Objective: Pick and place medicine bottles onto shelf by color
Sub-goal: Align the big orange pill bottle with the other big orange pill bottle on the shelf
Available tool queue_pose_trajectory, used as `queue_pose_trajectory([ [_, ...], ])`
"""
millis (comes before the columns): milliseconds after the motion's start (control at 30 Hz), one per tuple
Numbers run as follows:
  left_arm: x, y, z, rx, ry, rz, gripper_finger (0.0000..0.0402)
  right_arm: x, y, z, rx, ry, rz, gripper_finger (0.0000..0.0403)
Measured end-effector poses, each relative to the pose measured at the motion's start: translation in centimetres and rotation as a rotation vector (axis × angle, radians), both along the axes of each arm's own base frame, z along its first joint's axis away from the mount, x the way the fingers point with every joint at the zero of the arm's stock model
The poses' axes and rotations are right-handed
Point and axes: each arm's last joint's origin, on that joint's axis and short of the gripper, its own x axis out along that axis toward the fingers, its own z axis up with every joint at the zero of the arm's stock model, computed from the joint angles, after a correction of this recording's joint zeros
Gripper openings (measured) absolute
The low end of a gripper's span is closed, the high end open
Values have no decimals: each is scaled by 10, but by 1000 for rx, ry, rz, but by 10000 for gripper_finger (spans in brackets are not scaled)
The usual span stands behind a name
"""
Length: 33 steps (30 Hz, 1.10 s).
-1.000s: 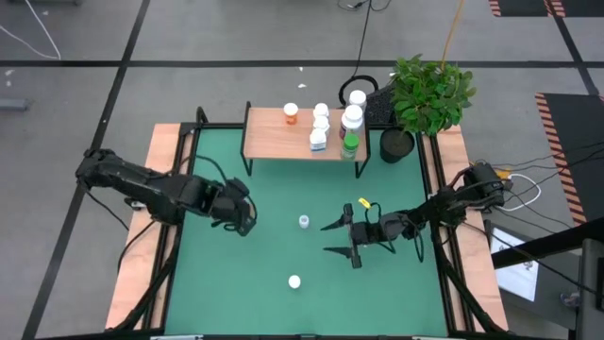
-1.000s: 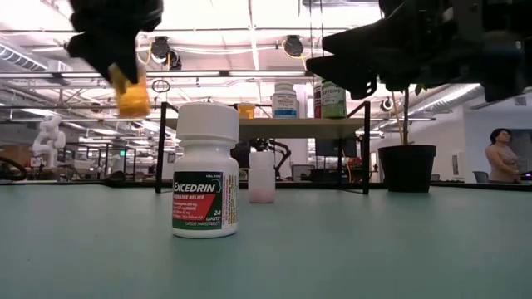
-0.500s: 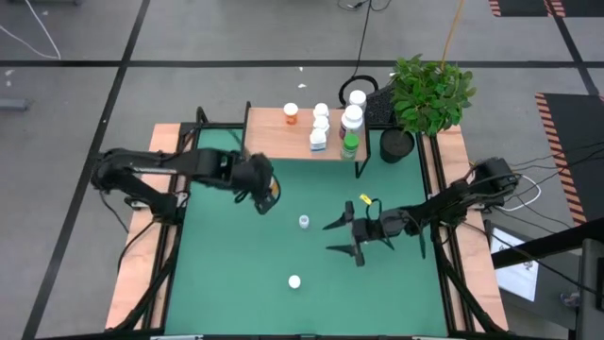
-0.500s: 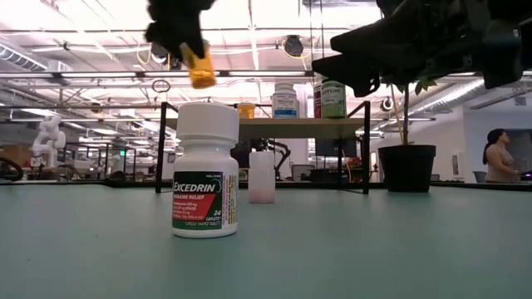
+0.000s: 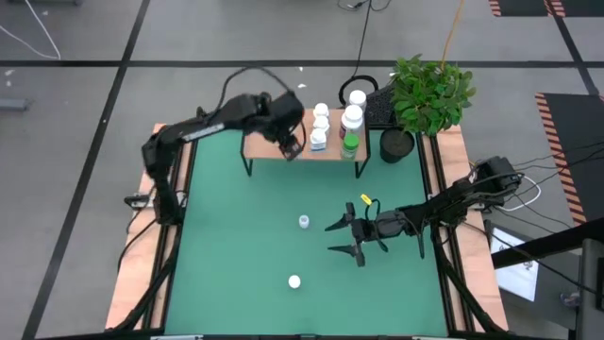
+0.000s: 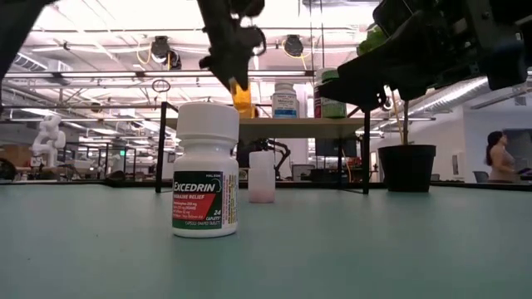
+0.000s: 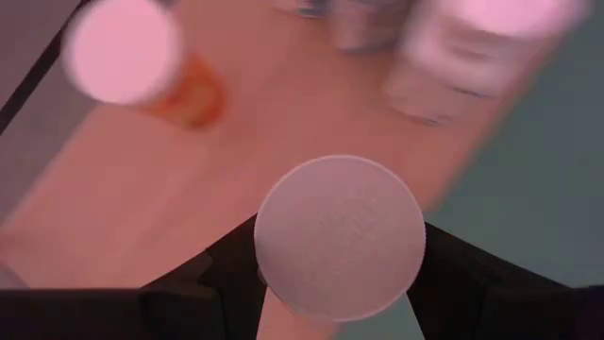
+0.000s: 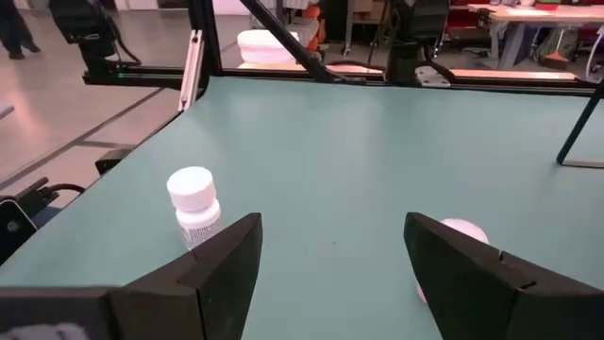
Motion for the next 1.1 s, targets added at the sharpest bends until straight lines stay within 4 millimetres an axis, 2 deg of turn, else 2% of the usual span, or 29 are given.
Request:
queue_pose_trajectory([
  [200,5,42,-12,-24,58,75,211,0,0,0,-1,1,0,253],
  [367,4,56,-22,-50,69,98,211,0,0,-1,-9,5,2,253],
  [667,7,59,-22,-33,39,95,220,0,0,-1,-10,7,3,253],
  [833,11,60,-21,-23,3,108,261,0,0,-1,-4,9,4,253],
  [1100,7,57,-23,-56,46,131,341,0,0,-1,-3,9,4,253],
])
